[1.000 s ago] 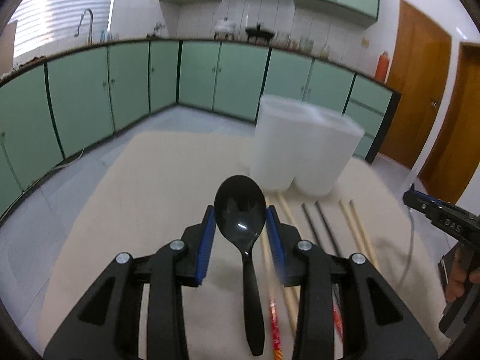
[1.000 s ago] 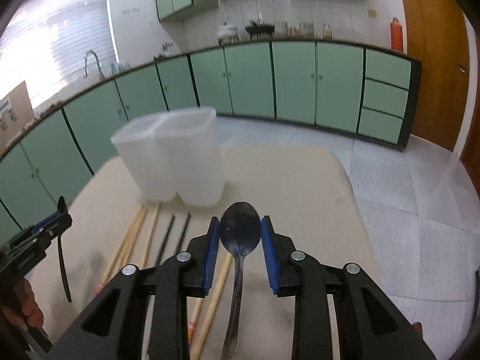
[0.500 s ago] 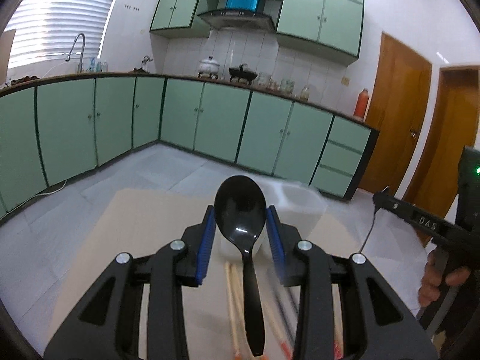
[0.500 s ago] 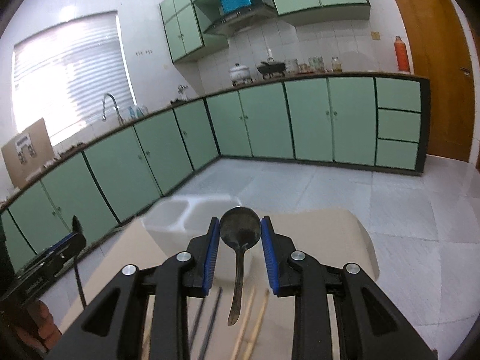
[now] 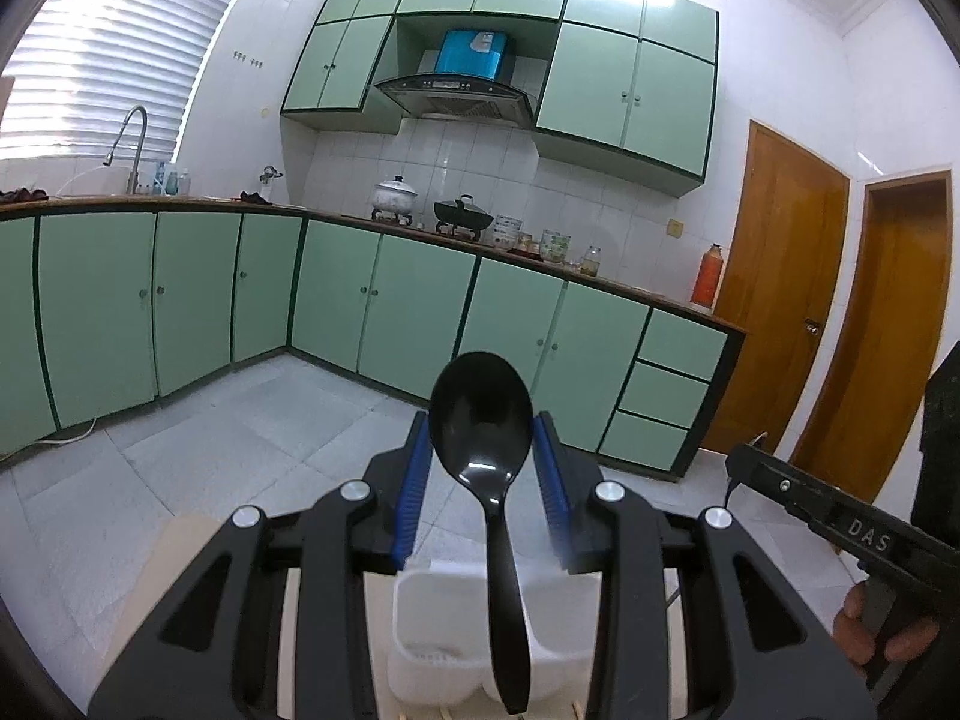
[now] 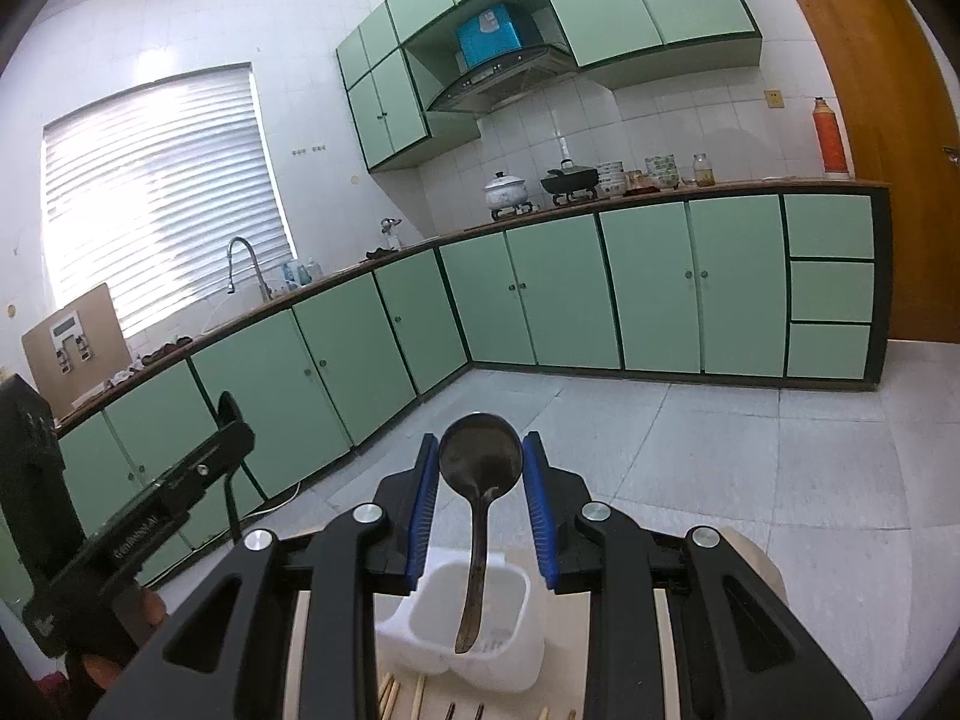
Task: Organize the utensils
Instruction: 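Lift both spoons and carry them over the white utensil holder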
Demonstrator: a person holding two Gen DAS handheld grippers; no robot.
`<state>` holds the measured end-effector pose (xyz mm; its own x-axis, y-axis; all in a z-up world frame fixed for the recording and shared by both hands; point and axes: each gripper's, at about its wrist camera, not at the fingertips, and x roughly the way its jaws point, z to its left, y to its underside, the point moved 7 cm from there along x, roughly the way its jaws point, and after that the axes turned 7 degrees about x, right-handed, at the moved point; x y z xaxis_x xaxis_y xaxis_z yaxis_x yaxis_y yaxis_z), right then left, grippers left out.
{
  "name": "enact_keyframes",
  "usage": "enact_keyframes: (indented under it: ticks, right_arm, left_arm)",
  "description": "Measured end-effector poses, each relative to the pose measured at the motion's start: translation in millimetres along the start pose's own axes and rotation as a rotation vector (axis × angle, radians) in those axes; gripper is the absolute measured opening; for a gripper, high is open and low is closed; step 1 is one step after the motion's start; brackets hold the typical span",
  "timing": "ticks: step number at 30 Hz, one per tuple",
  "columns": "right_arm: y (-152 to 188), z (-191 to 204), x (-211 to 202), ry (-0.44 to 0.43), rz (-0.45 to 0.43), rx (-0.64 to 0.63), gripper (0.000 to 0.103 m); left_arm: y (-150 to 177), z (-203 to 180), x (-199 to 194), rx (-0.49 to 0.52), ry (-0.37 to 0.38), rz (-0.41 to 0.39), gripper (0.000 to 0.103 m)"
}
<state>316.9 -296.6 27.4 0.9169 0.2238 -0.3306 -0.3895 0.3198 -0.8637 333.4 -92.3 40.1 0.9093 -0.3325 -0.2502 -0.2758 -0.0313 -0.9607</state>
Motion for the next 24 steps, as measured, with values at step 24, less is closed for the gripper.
enact_keyframes:
  ticks: [24]
  right_arm:
    - [85, -12, 73, 0.076, 0.173, -0.030, 0.029]
  left_arm:
    - [76, 24, 52, 0.041, -0.065, 0.164, 0.036]
